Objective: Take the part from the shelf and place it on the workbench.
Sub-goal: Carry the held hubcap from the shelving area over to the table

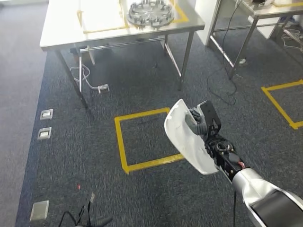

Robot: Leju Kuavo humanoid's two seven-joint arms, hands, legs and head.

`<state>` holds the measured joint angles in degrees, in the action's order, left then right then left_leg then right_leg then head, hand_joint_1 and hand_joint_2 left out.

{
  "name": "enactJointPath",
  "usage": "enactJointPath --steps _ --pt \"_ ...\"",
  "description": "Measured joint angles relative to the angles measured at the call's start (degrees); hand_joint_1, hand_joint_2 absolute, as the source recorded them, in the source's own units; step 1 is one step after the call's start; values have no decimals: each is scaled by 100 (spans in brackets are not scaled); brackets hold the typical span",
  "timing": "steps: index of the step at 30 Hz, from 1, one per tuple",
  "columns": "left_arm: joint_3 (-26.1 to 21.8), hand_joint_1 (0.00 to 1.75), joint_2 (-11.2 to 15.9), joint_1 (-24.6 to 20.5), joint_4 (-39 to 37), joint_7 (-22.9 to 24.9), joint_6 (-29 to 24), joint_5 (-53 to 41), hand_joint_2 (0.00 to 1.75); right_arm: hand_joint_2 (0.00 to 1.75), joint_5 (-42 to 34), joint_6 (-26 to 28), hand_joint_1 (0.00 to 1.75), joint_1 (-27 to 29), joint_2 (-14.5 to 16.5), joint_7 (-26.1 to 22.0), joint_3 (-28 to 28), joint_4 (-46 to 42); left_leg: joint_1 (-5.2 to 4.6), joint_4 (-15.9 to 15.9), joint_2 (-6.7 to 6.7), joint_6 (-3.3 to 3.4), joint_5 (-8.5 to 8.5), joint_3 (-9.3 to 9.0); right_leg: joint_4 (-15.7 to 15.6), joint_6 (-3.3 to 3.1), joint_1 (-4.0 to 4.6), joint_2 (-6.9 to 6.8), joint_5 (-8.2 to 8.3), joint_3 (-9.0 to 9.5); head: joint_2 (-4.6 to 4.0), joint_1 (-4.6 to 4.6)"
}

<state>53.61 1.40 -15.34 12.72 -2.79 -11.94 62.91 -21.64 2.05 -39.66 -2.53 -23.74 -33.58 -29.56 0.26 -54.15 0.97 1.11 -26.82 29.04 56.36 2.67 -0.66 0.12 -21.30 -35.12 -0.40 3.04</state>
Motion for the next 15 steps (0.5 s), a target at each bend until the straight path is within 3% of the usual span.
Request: enactJointPath --steps 3,5,6,8,9,10,11,13,14,15 --pt "7 0 2 -17 0 -3 -2 9 175 175 -4 -9 175 -8 13 -3 -9 13 -9 15 -6 -81 -64 -10 -192 -123 20 7 -127 121 1 -3" --pt "9 0 7 -18 0 -13 -2 10 175 175 -7 -9 175 -11 27 -7 -11 25 -2 -216 -31 -143 -177 68 -232 -195 4 14 -178 209 1 8" --pt "10 0 9 -20 0 -19 -2 11 175 175 -9 -9 175 -20 34 -9 -12 30 4 -532 -42 -166 -291 233 -250 -227 -5 15 -208 260 1 11" --pt "13 0 10 -13 0 -26 -2 17 175 175 -13 -11 175 -16 38 -10 -15 44 9 -1401 -51 -185 -534 777 -258 -268 -2 23 -284 339 1 18" --pt "16 0 10 0 0 -27 -2 22 175 175 -13 -15 175 9 40 -9 -19 51 9 -1729 -51 -185 -567 1035 -258 -272 1 30 -330 391 1 18" --pt "19 0 10 17 0 -27 -2 27 175 175 -13 -17 175 40 42 -9 -24 60 9 -1858 -51 -179 -482 1205 -258 -270 4 37 -385 457 1 18" --pt "21 0 11 31 0 -27 -2 31 175 175 -13 -19 175 64 43 -9 -29 66 8 -1743 -51 -166 -262 1259 -258 -263 7 43 -447 538 1 18" --pt "25 0 19 48 -1 -33 -2 35 175 175 -13 -19 175 70 49 -9 -35 75 2 -976 -53 -112 392 1102 -262 -239 9 51 -583 700 1 18" --pt "28 0 26 50 -1 -37 -2 38 175 175 -13 -19 175 54 56 -9 -36 79 -11 -588 -55 -82 621 978 -264 -216 24 57 -645 753 1 18" --pt "31 0 31 49 -1 -41 -2 40 175 175 -13 -19 175 40 64 -9 -36 83 -25 -296 -56 -55 712 878 -270 -190 33 63 -692 779 1 18"
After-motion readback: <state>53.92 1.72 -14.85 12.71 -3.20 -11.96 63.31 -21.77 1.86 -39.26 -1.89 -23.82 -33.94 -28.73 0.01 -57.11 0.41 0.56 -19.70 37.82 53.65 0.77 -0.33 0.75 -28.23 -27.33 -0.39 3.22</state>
